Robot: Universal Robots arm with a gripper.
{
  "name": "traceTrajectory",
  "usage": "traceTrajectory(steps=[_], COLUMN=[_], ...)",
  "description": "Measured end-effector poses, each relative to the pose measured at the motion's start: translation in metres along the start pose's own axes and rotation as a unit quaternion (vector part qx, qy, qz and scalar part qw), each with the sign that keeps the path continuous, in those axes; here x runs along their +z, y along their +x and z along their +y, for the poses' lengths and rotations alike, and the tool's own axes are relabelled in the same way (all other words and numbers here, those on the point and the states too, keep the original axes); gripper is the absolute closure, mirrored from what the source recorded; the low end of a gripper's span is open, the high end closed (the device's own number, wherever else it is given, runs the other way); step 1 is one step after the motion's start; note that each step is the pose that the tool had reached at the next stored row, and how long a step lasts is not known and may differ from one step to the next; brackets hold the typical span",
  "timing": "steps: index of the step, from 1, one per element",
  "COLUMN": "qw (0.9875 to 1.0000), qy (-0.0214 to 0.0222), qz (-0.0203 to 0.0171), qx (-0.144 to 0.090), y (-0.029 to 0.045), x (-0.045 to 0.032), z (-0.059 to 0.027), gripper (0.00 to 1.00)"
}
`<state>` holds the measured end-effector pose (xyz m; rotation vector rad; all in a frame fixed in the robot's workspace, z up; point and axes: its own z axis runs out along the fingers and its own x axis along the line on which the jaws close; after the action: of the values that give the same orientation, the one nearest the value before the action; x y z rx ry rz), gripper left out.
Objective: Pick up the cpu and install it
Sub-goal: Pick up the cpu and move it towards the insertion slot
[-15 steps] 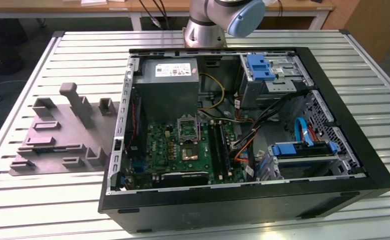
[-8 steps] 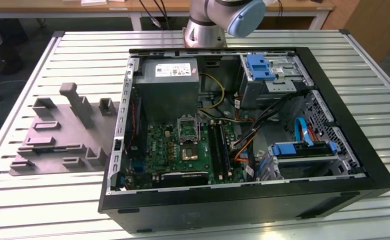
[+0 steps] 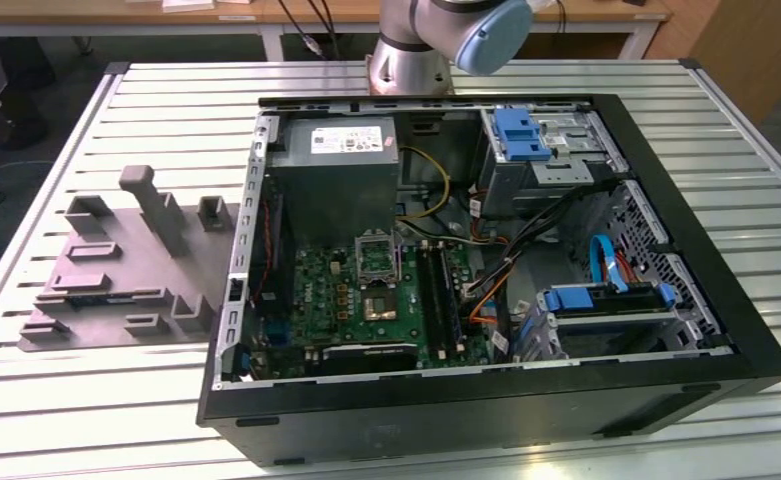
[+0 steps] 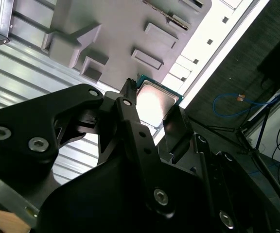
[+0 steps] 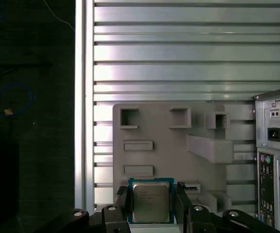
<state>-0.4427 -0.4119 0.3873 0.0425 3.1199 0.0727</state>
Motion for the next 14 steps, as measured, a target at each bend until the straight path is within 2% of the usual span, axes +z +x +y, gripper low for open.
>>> traceTrajectory(steps=[14], qw=[1.0000], qy=[0.0000], qz=[-0.0001], qx=[0.000], y=[-0.0048], x=[0.0002], z=[0.0001], gripper=[0.53])
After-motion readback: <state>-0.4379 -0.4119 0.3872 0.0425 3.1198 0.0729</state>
